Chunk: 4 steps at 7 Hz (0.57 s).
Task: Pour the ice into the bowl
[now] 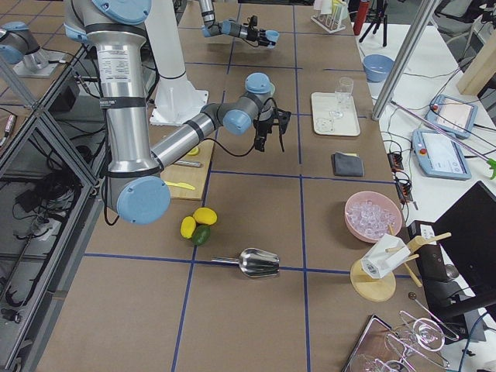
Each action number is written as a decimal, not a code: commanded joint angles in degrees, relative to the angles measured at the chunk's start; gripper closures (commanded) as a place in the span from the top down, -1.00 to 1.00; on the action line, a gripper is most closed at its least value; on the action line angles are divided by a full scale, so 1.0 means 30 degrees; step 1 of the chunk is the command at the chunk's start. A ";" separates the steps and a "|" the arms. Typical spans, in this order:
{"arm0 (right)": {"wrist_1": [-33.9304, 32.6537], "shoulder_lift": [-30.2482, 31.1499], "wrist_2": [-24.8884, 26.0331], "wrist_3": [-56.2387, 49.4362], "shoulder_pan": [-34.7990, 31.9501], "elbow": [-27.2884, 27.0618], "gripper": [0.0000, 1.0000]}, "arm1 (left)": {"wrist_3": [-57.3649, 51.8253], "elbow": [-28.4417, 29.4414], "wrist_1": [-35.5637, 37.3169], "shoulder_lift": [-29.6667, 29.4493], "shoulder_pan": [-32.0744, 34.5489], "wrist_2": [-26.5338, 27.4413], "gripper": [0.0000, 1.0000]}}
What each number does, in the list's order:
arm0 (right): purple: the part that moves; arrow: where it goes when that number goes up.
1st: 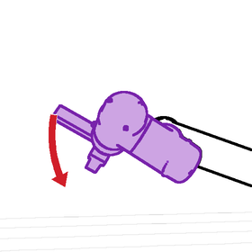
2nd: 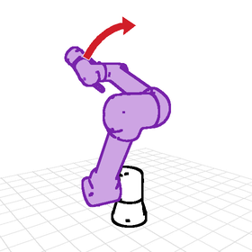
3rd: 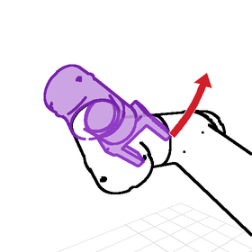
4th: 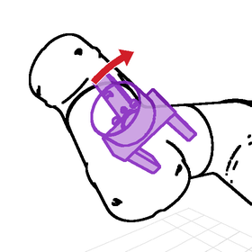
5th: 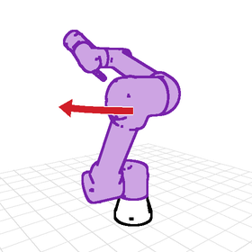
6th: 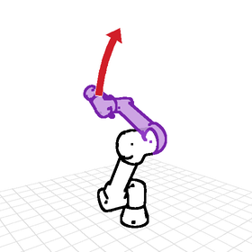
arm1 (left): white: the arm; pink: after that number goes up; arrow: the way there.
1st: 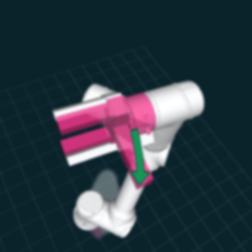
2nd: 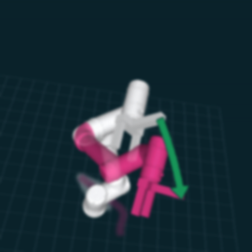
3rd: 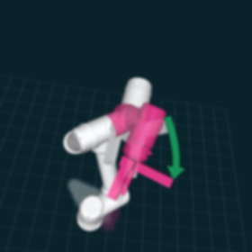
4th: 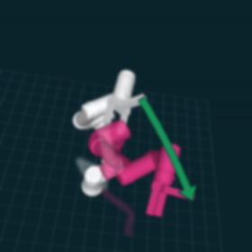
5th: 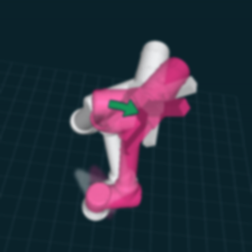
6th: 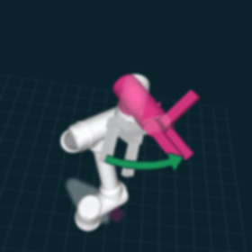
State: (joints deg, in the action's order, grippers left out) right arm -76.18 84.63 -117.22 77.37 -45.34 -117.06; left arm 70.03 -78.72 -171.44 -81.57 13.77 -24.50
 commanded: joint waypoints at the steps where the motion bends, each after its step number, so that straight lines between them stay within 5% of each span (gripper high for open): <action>1: -0.0006 0.0002 -0.0007 -0.0008 -0.0003 -0.0002 1.00 | 0.0963 0.0456 0.0105 0.0002 -0.0603 0.0109 -0.49; 2: -0.0006 0.0002 -0.0007 -0.0008 -0.0003 -0.0060 1.00 | 0.1059 0.0517 0.0135 0.0002 -0.0781 0.0109 -0.46; 3: -0.0006 0.0002 -0.0007 0.0021 -0.0003 -0.0061 1.00 | 0.1060 0.0518 0.0135 0.0002 -0.0812 0.0080 -0.22; 4: -0.0006 -0.0027 -0.0036 0.0021 -0.0003 -0.0061 1.00 | 0.0973 0.0489 0.0077 0.0002 -0.0812 0.0051 0.57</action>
State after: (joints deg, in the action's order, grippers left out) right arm -76.20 84.63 -117.27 77.40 -45.35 -117.21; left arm 73.01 -77.26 -171.10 -81.56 11.48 -24.24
